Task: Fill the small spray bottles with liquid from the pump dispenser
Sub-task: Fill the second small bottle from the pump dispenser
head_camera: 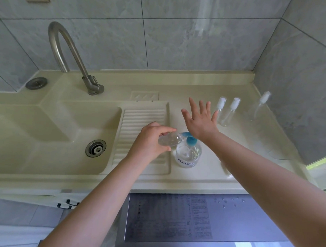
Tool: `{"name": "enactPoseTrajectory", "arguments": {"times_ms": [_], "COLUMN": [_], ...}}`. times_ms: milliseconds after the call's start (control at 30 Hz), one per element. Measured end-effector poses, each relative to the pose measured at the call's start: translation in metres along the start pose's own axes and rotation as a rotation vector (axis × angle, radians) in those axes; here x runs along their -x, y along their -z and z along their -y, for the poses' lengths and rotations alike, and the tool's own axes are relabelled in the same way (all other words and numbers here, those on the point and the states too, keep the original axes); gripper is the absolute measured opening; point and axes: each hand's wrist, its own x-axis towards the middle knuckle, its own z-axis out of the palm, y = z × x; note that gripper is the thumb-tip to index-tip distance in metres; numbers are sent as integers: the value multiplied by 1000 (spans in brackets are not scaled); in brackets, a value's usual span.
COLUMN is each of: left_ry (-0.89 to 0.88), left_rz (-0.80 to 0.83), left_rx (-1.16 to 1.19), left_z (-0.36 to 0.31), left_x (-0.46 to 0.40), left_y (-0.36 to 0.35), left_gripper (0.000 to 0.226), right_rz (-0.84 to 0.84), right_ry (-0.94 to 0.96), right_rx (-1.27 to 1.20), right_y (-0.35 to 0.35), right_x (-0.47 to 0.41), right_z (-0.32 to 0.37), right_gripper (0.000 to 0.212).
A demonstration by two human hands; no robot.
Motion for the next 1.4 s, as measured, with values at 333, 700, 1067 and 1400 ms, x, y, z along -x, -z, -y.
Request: {"name": "enactPoseTrajectory", "arguments": {"times_ms": [333,700,1067,1400], "left_ry": [3,-6,-22,-18], "left_rz": [-1,17,15,3], "left_rx": [-12,-29,-22,-12], "left_z": [2,0,1,4], "left_x": [-1,0,-4,-2], "left_y": [0,1,1,1], "left_gripper": [67,66,66,67], "right_rz": [-117,-132,-258,-289], "right_ry": [104,36,104,116], "right_rx": [128,274,340,419], "right_y": [-2,-2,-5,10], "right_x": [3,12,14,14], "right_z": [2,-8,-6,-2], "right_gripper": [61,58,56,62]}}
